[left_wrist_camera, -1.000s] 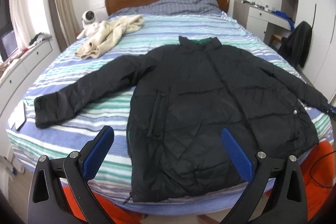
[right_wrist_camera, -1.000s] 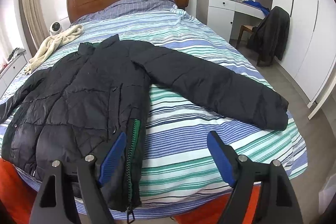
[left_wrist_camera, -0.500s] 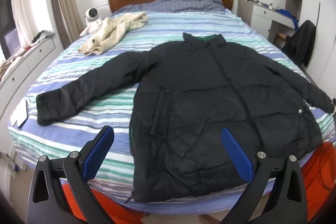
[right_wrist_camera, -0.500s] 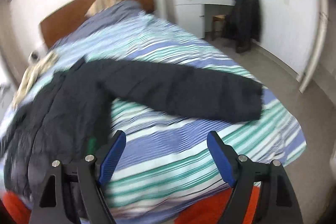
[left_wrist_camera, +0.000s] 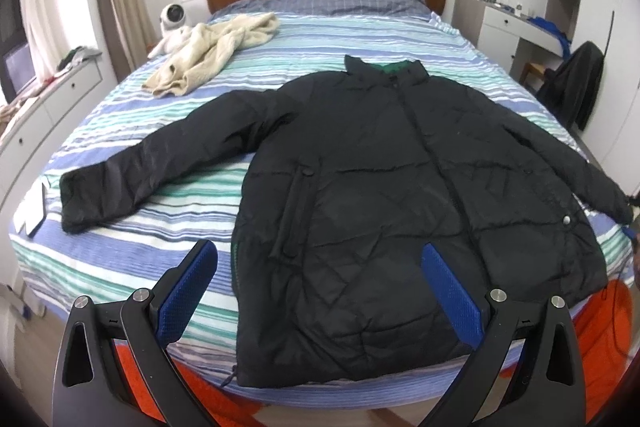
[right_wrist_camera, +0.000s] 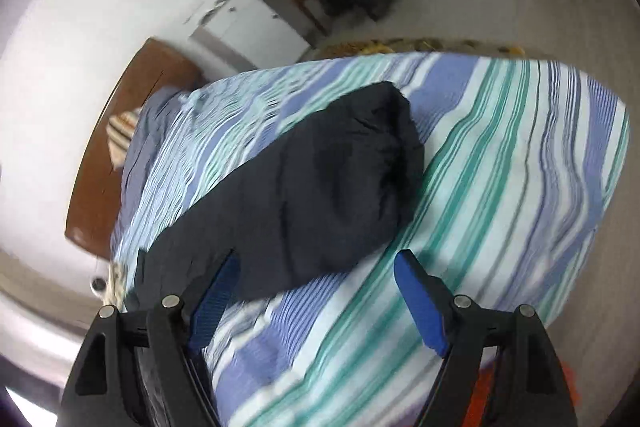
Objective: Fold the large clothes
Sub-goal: 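Grasp the sleeve end with the right gripper and lift it over the jacket body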
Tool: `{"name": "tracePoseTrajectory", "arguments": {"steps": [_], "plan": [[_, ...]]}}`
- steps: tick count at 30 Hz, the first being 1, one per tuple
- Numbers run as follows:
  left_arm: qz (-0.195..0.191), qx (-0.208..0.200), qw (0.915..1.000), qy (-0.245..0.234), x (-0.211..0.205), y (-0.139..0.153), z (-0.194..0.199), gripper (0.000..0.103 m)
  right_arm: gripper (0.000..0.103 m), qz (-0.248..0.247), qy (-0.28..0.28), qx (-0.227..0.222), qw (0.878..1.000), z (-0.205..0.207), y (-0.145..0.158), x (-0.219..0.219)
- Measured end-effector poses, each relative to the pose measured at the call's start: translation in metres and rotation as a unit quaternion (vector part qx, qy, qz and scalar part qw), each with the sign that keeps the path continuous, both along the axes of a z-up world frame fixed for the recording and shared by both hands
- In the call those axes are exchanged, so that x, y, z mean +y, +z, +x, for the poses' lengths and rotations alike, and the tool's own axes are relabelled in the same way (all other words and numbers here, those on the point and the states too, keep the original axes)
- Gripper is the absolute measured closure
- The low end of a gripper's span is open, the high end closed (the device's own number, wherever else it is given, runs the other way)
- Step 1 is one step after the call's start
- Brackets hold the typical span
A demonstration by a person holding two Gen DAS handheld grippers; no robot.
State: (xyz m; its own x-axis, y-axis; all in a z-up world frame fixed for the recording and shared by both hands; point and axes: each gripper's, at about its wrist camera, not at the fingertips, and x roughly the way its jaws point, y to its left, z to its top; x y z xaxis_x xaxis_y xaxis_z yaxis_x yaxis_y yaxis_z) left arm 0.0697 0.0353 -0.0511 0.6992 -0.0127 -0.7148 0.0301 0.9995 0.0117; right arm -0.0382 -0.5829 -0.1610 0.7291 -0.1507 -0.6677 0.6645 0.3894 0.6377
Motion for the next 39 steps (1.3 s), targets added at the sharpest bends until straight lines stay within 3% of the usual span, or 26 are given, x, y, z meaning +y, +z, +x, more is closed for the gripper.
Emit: {"name": "tracePoseTrajectory", "arguments": {"steps": [2, 4, 6, 7, 9, 11, 13, 16, 19, 22, 26, 30, 34, 39], "plan": [[0.001, 0.001, 1.0, 0.002, 0.001, -0.001, 0.0, 0.001, 0.031, 0.017, -0.017, -0.006, 1.0, 0.008, -0.011, -0.011], [0.0, 0.005, 1.0, 0.008, 0.003, -0.003, -0.001, 0.001, 0.073, 0.027, -0.042, 0.006, 0.999, 0.013, -0.021, -0.021], [0.0, 0.009, 0.9998, 0.015, 0.007, -0.005, -0.002, 0.001, 0.085, 0.008, -0.041, 0.013, 0.999, 0.018, -0.019, -0.021], [0.002, 0.01, 0.9997, 0.02, 0.009, -0.005, -0.003, 0.001, 0.089, -0.025, -0.031, 0.02, 0.999, 0.022, -0.008, -0.015], [0.008, 0.01, 0.9994, 0.03, 0.013, -0.007, -0.005, 0.001, 0.09, -0.086, -0.003, 0.01, 0.996, 0.031, 0.02, 0.002], [0.01, 0.013, 0.9991, 0.038, 0.018, -0.01, -0.006, 0.001, 0.091, -0.16, 0.042, -0.016, 0.986, 0.043, 0.061, 0.03], [0.001, 0.019, 0.9988, 0.045, 0.024, -0.016, -0.006, 0.001, 0.091, -0.239, 0.101, -0.043, 0.965, 0.061, 0.11, 0.07], [-0.013, 0.024, 0.9981, 0.055, 0.03, -0.021, -0.006, 0.001, 0.091, -0.311, 0.18, -0.085, 0.929, 0.09, 0.165, 0.132], [-0.026, 0.019, 0.9976, 0.062, 0.036, -0.02, -0.01, 0.001, 0.091, -0.336, 0.244, -0.118, 0.902, 0.128, 0.201, 0.188], [-0.028, 0.015, 0.997, 0.071, 0.044, -0.021, -0.014, 0.001, 0.091, -0.325, 0.293, -0.14, 0.888, 0.172, 0.215, 0.24], [-0.028, 0.019, 0.9952, 0.092, 0.06, -0.026, -0.021, 0.001, 0.091, -0.312, 0.346, -0.15, 0.872, 0.232, 0.211, 0.304], [-0.036, 0.03, 0.992, 0.117, 0.078, -0.034, -0.027, 0.001, 0.091, -0.302, 0.4, -0.133, 0.855, 0.281, 0.186, 0.364], [-0.041, 0.046, 0.9889, 0.135, 0.09, -0.044, -0.028, 0.001, 0.091, -0.29, 0.445, -0.089, 0.843, 0.32, 0.132, 0.418], [-0.036, 0.053, 0.9896, 0.129, 0.086, -0.049, -0.022, 0.001, 0.091, -0.267, 0.487, -0.043, 0.83, 0.325, 0.063, 0.454]]}}
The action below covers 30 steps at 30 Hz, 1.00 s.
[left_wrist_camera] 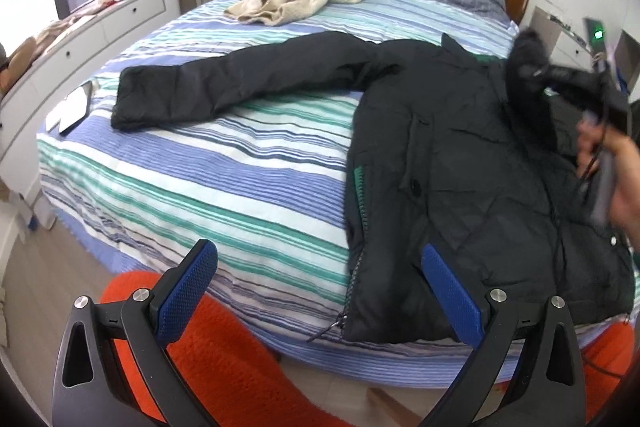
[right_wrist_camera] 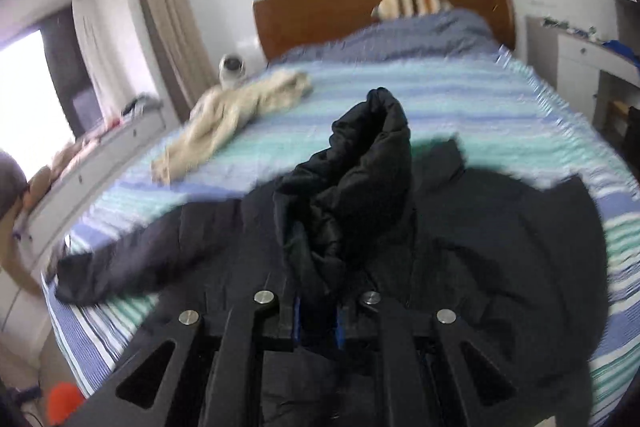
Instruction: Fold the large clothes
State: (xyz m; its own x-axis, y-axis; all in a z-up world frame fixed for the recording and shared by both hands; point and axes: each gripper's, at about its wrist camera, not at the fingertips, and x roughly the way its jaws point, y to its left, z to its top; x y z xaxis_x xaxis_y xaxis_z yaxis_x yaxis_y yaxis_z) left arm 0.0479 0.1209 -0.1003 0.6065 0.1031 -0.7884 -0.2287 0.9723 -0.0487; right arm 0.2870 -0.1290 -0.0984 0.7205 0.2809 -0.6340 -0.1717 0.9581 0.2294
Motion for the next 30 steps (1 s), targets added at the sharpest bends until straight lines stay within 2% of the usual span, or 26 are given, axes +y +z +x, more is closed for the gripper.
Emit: {"name": "tracePoseTrajectory", "arguments": {"steps": [3, 5, 6, 7, 11, 13, 15, 17, 20, 21, 22, 23, 24, 27, 30], "plan": [[0.0, 0.004, 0.9999, -0.016, -0.007, 0.0, 0.013, 0.001, 0.082, 0.032, 0.028, 0.033, 0.999, -0.005, -0.028, 0.015], [-0.003, 0.002, 0.9995, -0.03, -0.012, 0.003, 0.024, 0.001, 0.049, 0.088, 0.076, 0.065, 0.991, -0.007, -0.044, 0.024], [-0.005, 0.001, 0.9993, -0.037, -0.014, 0.004, 0.029, 0.001, 0.024, 0.11, 0.093, 0.072, 0.987, -0.009, -0.046, 0.025], [-0.008, -0.001, 0.9988, -0.048, -0.018, 0.008, 0.038, 0.001, 0.02, 0.132, 0.108, 0.076, 0.983, -0.017, -0.047, 0.024], [-0.046, -0.007, 0.9949, -0.09, -0.029, 0.019, 0.077, 0.001, 0.02, 0.159, 0.124, 0.075, 0.977, -0.059, -0.035, 0.003], [-0.092, 0.0, 0.9878, -0.125, -0.04, 0.02, 0.113, 0.001, 0.02, 0.163, 0.116, 0.064, 0.978, -0.085, -0.027, -0.017], [-0.112, 0.014, 0.9821, -0.151, -0.054, 0.015, 0.151, 0.001, 0.02, 0.163, 0.11, 0.051, 0.979, -0.105, -0.02, -0.034], [-0.109, 0.037, 0.9795, -0.166, -0.073, 0.003, 0.194, 0.001, 0.02, 0.164, 0.102, 0.039, 0.98, -0.123, -0.012, -0.051], [-0.077, 0.077, 0.9805, -0.163, -0.102, -0.024, 0.247, 0.004, 0.02, 0.158, 0.087, 0.02, 0.983, -0.151, 0.002, -0.077], [-0.063, 0.095, 0.9804, -0.161, -0.113, -0.037, 0.264, 0.013, 0.02, 0.153, 0.082, 0.013, 0.985, -0.157, 0.006, -0.086], [-0.056, 0.108, 0.9792, -0.162, -0.121, -0.046, 0.273, 0.034, 0.02, 0.146, 0.078, 0.004, 0.986, -0.166, 0.012, -0.096], [-0.06, 0.123, 0.9758, -0.171, -0.129, -0.055, 0.281, 0.05, 0.02, 0.141, 0.075, -0.001, 0.987, -0.171, 0.014, -0.1], [-0.076, 0.128, 0.9725, -0.179, -0.132, -0.06, 0.288, 0.073, 0.02, 0.134, 0.068, -0.009, 0.989, -0.178, 0.018, -0.109], [-0.044, 0.101, 0.9775, -0.18, -0.14, -0.043, 0.295, 0.091, 0.021, 0.122, 0.049, -0.017, 0.991, -0.191, 0.02, -0.135], [0.006, 0.038, 0.9847, -0.17, -0.13, -0.002, 0.304, 0.092, 0.027, 0.107, 0.027, -0.003, 0.994, -0.192, 0.015, -0.163]]}}
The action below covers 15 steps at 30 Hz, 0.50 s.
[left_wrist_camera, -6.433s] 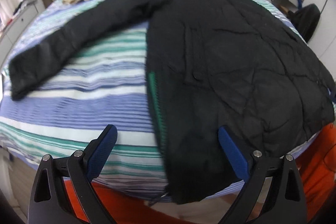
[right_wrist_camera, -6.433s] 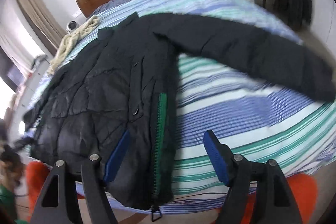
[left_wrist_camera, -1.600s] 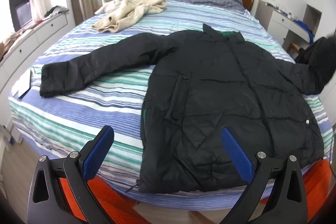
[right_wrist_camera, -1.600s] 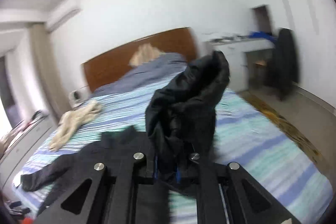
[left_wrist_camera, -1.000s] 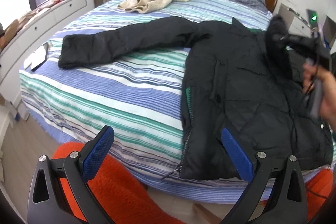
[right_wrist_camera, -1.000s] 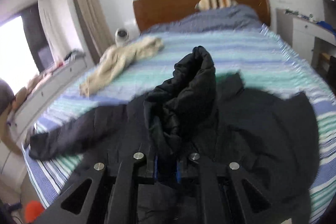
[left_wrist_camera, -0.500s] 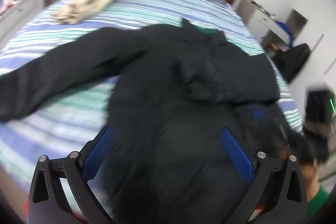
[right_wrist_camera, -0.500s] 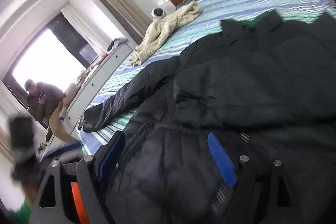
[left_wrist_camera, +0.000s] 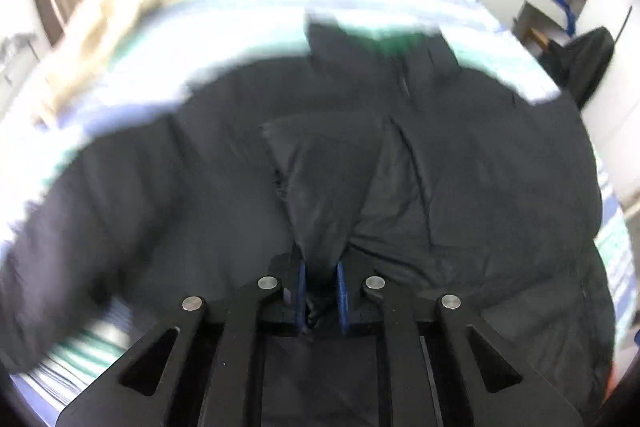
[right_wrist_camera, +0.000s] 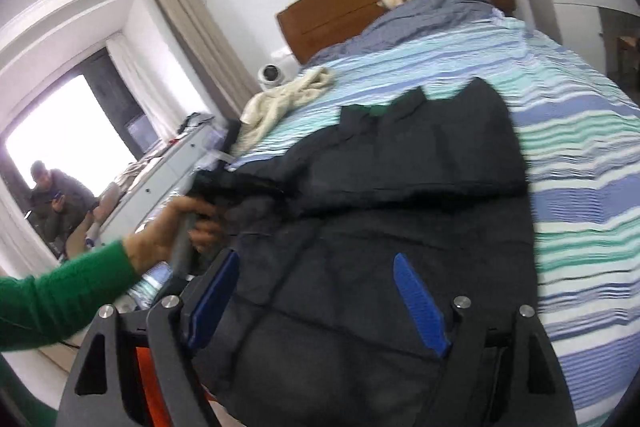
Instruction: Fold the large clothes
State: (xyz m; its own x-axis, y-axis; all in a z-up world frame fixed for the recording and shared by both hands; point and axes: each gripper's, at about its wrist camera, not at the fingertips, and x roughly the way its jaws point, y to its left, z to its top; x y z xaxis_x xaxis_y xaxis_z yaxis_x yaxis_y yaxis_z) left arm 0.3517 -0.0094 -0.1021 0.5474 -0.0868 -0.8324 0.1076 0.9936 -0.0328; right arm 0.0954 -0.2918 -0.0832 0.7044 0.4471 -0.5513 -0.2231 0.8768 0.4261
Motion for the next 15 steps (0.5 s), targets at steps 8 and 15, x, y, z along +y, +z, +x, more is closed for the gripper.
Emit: {"name": "tracePoseTrajectory", "arguments": {"steps": [8, 15], "plan": [[0.02, -0.002, 0.9976, 0.067, 0.05, -0.021, 0.025, 0.092, 0.041, -0.059, -0.085, 0.037, 0.994, 0.07, -0.001, -0.033], [0.025, -0.011, 0.9975, 0.066, 0.052, -0.05, 0.024, 0.084, 0.041, -0.096, -0.107, 0.061, 0.988, 0.18, -0.009, -0.036]]}}
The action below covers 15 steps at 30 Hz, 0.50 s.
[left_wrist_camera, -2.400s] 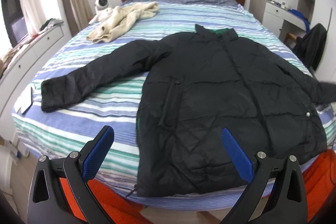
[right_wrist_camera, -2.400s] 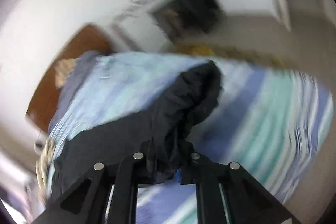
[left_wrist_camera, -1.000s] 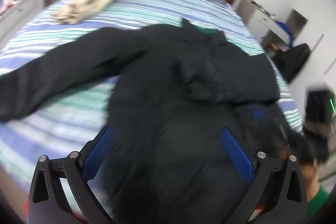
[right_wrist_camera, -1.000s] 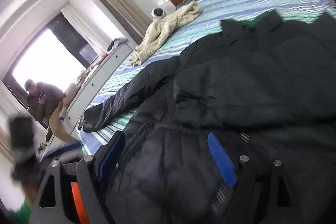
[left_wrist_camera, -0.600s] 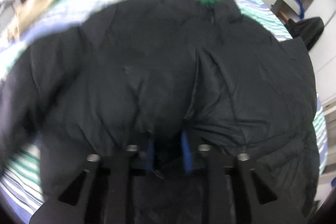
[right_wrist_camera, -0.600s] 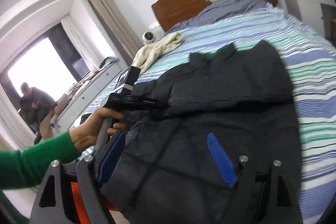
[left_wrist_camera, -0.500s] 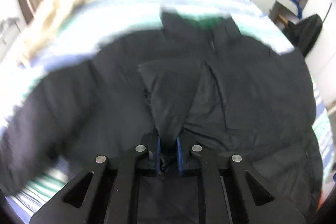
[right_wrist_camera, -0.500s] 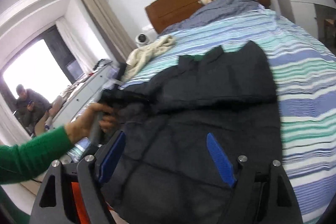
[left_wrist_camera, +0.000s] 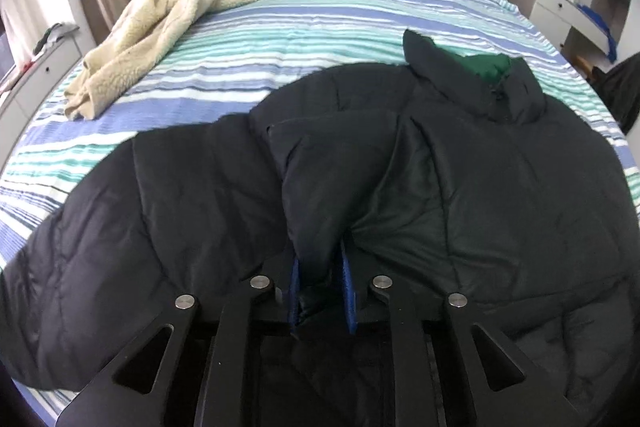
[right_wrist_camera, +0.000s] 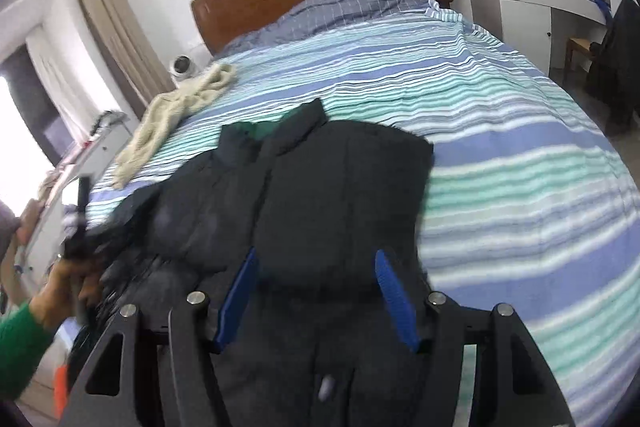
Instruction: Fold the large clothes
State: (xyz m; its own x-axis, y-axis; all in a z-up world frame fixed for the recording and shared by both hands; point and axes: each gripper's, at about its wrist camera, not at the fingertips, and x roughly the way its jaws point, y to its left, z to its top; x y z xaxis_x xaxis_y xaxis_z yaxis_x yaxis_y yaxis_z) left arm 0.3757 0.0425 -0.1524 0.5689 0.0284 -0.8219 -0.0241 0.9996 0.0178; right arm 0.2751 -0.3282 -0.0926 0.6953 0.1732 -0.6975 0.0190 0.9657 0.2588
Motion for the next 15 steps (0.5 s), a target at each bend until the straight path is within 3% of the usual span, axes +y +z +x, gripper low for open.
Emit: {"name": "tracePoseTrajectory", "arguments": {"steps": [4, 8, 12, 15], "plan": [[0.014, -0.002, 0.9999, -0.007, -0.003, -0.015, 0.001, 0.083, 0.041, -0.02, 0.003, 0.04, 0.999, 0.048, -0.034, 0.009], [0.031, -0.004, 0.9993, -0.02, -0.01, -0.02, 0.001, 0.082, 0.042, -0.046, -0.011, 0.147, 0.988, 0.077, -0.096, 0.011], [0.025, -0.007, 0.9995, -0.02, -0.008, -0.025, 0.001, 0.082, 0.042, -0.044, -0.013, 0.149, 0.988, 0.076, -0.104, 0.01], [0.017, -0.008, 0.9997, -0.018, -0.005, -0.027, 0.001, 0.082, 0.042, -0.048, -0.003, 0.172, 0.984, 0.081, -0.093, 0.009]]}}
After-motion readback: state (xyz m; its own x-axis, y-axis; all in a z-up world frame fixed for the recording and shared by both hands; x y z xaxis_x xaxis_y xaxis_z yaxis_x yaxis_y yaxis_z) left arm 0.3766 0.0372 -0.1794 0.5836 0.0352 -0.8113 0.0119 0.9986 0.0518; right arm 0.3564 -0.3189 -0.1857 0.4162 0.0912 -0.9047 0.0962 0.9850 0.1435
